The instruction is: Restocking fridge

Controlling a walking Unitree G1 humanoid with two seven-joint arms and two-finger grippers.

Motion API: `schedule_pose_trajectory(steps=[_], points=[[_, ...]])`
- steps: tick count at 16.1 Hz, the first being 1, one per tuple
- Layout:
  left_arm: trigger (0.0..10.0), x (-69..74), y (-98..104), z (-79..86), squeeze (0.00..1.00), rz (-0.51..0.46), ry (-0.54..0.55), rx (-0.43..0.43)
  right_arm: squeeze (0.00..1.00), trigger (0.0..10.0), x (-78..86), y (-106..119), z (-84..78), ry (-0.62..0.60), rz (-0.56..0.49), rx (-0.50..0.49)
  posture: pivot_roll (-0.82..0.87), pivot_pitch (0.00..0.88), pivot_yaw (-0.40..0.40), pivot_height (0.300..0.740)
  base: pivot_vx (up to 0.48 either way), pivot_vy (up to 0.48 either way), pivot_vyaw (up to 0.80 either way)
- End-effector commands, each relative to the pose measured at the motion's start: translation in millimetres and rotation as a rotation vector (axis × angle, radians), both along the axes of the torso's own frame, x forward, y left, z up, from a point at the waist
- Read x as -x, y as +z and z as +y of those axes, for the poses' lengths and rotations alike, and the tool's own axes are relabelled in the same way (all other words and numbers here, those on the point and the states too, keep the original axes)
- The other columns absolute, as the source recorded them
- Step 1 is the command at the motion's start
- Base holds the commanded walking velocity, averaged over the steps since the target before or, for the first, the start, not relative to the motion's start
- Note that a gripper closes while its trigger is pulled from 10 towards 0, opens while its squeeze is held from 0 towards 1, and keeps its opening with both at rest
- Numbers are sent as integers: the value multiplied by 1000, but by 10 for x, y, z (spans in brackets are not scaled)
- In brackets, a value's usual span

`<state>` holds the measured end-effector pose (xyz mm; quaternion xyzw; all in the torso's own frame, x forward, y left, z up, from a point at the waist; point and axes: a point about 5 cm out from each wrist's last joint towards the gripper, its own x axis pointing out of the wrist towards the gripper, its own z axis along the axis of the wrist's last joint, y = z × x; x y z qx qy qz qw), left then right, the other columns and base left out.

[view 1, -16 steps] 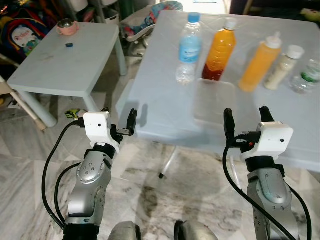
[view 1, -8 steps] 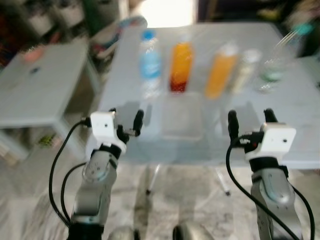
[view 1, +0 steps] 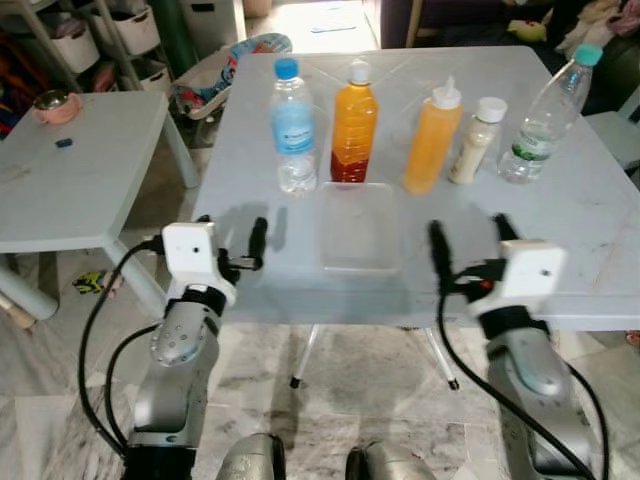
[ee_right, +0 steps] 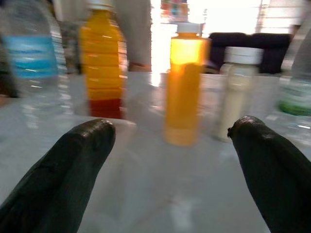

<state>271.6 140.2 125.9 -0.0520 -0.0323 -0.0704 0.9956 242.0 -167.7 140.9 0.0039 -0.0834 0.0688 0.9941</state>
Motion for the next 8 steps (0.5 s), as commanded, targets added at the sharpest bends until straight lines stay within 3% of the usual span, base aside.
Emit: schedule_pose_trajectory(steps=[1,5,8], points=[[10000,6,-31,36,0,12,10,-20,0,10000,-40,-41,35,56,34,-27,-35,106,45,740,0,0,0],[10000,10,-38,47,0,13,14,-32,0,10000,-99,-122,133,174,74,-100,-18,108,46,740,0,0,0],[10000,22,-17,77,0,3,26,-40,0,10000,-107,-172,111,132,97,-158,-13,110,47,740,0,0,0]])
